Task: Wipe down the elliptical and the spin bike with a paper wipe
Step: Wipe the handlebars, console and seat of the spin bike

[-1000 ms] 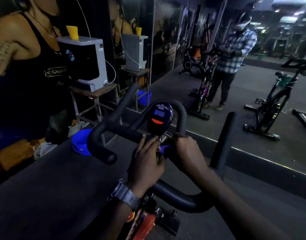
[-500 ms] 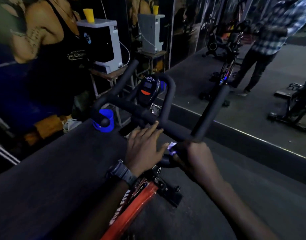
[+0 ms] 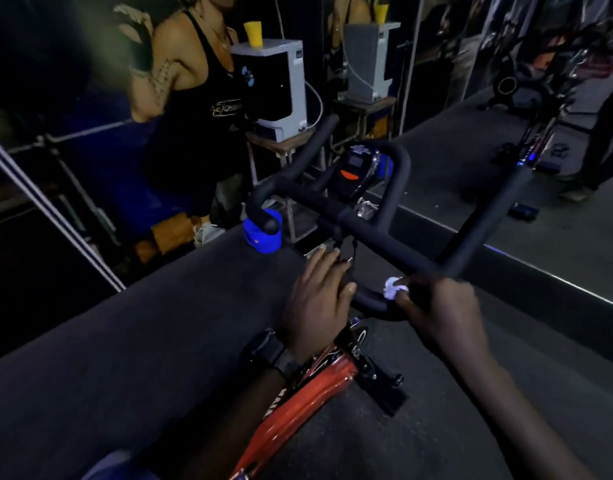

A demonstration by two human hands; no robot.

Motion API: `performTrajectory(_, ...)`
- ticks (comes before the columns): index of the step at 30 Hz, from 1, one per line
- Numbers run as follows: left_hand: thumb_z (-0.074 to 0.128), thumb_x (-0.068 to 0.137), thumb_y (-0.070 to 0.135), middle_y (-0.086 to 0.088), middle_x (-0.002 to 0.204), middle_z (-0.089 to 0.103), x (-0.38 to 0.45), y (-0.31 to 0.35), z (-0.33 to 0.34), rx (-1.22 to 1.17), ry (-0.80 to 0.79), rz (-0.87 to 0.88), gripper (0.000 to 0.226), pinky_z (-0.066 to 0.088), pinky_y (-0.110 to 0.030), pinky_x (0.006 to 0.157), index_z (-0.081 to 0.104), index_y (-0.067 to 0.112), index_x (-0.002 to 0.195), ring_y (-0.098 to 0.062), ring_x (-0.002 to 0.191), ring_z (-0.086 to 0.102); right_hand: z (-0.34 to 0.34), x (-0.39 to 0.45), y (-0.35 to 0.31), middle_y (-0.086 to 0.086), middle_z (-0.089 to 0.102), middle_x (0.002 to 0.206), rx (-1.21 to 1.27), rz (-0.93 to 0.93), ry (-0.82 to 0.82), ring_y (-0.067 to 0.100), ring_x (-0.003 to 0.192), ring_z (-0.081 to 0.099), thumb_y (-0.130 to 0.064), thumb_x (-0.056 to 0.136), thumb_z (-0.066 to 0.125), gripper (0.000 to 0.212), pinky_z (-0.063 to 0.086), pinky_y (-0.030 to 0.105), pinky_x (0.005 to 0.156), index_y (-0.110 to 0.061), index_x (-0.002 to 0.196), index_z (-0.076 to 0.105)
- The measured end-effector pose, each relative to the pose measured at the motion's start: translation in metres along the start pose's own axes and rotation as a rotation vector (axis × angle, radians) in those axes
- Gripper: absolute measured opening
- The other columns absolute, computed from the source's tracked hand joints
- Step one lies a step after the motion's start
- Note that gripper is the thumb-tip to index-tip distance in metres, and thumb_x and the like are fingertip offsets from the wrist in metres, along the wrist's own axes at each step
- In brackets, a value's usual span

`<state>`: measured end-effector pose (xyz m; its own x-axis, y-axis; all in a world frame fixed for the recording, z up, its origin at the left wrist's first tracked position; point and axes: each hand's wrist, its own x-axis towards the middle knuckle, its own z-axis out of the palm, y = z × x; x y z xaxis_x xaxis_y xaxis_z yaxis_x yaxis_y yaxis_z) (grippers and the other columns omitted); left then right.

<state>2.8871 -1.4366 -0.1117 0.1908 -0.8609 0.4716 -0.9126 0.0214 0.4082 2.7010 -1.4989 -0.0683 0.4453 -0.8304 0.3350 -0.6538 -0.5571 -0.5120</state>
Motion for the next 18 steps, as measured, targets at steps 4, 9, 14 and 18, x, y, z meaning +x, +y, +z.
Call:
performTrajectory(4, 0.035, 0.092, 0.018, -0.015, 0.148, 0.046, -0.002, 0.002, -0.006, -0.198, 0.034, -0.141, 0.051, 0.02, -0.017, 0.117, 0.052, -0.002, 0.135, -0.026, 0.14, 0.039, 0.04, 0.016, -0.046, -0.005, 0.075, 0.094, 0.158, -0.114, -0.055, 0.014, 0.084, 0.07, -0.022, 0.083, 0.069, 0.012, 0.053, 0.029, 0.074, -0.025, 0.093, 0.075)
performTrajectory(9, 0.04, 0.089, 0.009, -0.011, 0.154, 0.039, -0.007, -0.006, -0.025, -0.289, -0.062, -0.248, 0.058, 0.024, -0.017, 0.115, 0.038, 0.001, 0.147, -0.021, 0.141, 0.038, 0.04, 0.016, -0.044, -0.003, 0.074, 0.091, -0.006, -0.155, -0.095, 0.017, 0.085, 0.07, -0.032, 0.085, 0.069, 0.012, 0.052, 0.032, 0.068, -0.023, 0.092, 0.072)
performTrajectory(14, 0.045, 0.091, -0.003, -0.006, 0.16, 0.028, -0.006, -0.008, -0.026, -0.26, -0.12, -0.205, 0.061, 0.011, -0.005, 0.107, 0.031, 0.003, 0.151, -0.017, 0.146, 0.028, 0.03, 0.011, -0.049, -0.002, 0.073, 0.08, -0.026, -0.139, -0.023, 0.015, 0.077, 0.069, -0.032, 0.085, 0.069, 0.01, 0.045, 0.028, 0.062, -0.022, 0.085, 0.072)
performTrajectory(18, 0.051, 0.085, -0.005, -0.008, 0.154, 0.038, -0.003, -0.007, -0.028, -0.238, -0.094, -0.211, 0.063, 0.019, -0.008, 0.105, 0.039, 0.003, 0.146, -0.021, 0.14, 0.039, 0.057, 0.031, -0.064, 0.004, 0.073, 0.092, -0.122, -0.159, -0.164, 0.027, 0.087, 0.068, -0.035, 0.083, 0.052, 0.027, 0.053, 0.034, 0.071, -0.022, 0.098, 0.069)
